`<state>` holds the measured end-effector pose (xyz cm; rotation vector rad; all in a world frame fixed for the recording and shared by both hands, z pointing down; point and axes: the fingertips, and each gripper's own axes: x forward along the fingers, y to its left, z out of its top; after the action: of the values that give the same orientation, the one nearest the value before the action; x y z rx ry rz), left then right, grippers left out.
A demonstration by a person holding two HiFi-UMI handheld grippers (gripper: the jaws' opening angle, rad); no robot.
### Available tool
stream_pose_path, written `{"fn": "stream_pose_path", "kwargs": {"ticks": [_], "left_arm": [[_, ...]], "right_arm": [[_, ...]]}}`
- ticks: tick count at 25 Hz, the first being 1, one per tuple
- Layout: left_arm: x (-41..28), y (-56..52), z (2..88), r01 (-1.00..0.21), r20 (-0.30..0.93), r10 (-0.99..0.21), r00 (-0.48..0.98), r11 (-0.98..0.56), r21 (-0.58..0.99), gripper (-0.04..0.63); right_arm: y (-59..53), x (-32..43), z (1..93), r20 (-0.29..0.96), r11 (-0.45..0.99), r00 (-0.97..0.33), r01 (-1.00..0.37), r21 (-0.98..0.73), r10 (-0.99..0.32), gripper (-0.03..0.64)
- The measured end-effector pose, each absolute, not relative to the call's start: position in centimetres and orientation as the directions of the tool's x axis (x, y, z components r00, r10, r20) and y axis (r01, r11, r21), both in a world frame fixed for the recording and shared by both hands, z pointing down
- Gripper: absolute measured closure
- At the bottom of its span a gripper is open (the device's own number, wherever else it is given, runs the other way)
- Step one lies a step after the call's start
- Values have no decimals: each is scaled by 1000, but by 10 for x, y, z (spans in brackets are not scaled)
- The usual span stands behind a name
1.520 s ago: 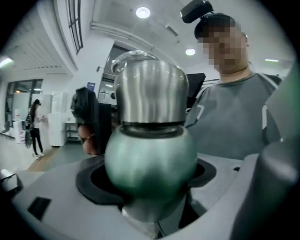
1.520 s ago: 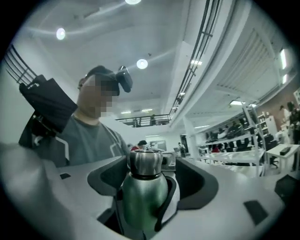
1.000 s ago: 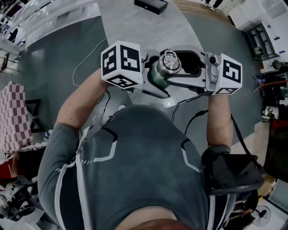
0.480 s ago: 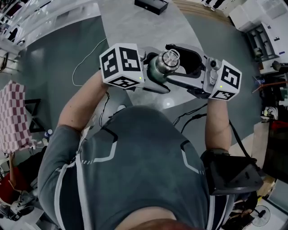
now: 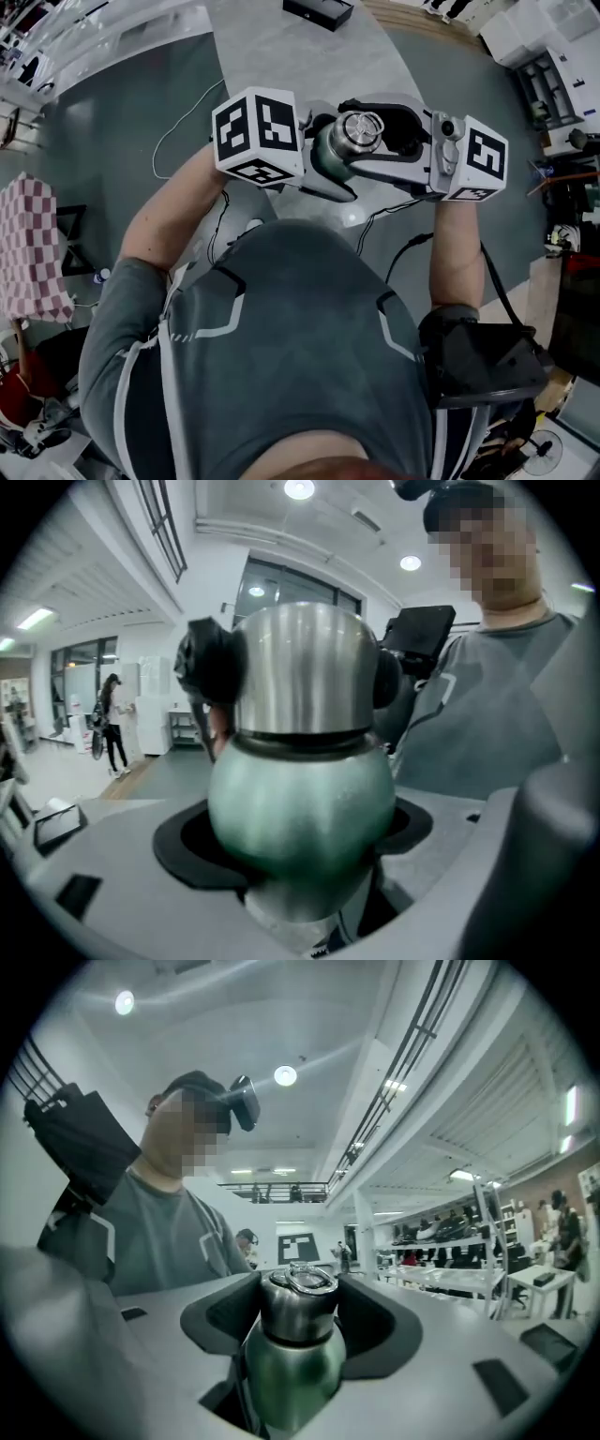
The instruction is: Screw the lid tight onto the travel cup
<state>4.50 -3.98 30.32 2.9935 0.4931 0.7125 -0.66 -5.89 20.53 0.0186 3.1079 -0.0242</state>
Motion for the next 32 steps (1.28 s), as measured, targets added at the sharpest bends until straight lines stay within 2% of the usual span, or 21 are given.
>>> {"fn": "stream_pose_path", "kwargs": {"ticks": [5, 7, 10, 17, 19, 21, 22, 25, 28, 30, 32], "left_arm": [[49, -102, 336, -54, 552, -63, 831, -998, -33, 196], [45, -118, 343, -134, 573, -145, 806, -989, -62, 196], [45, -125, 348, -174, 580, -181, 794, -982, -69, 196], [47, -124, 347, -169, 572, -183, 799, -982, -79, 196], [48, -121, 346, -146, 566, -164, 808, -986, -78, 196], [50, -110, 339, -80, 529, -91, 844, -996, -44, 196], [50, -101, 333, -25, 501, -27, 865, -1000, -12, 196], [45, -65, 311, 197, 420, 204, 884, -979, 59, 196], [43, -34, 299, 356, 395, 359, 845, -931, 84, 196], [44, -22, 298, 411, 395, 409, 823, -908, 84, 196], [45, -20, 299, 410, 405, 403, 821, -909, 74, 196]], "right_arm": [[-103, 4, 234, 56, 924, -923, -381, 22, -381, 345], [-115, 5, 241, 61, 875, -874, -484, -9, -483, 345], [-122, 8, 245, 68, 839, -840, -541, -51, -538, 345], [-122, 12, 246, 85, 832, -836, -548, -86, -542, 345], [-118, 10, 245, 87, 855, -856, -515, -54, -510, 344], [-107, 7, 240, 71, 905, -903, -426, -24, -423, 328], [-100, 6, 236, 55, 931, -930, -365, -21, -363, 302], [-77, 0, 220, -3, 986, -986, -167, -10, -167, 301], [-54, -3, 206, -30, 998, -1000, -12, 58, -10, 302], [-43, -4, 202, -32, 994, -998, 58, 89, 61, 304], [-40, -5, 202, -29, 994, -996, 76, 81, 79, 348]]}}
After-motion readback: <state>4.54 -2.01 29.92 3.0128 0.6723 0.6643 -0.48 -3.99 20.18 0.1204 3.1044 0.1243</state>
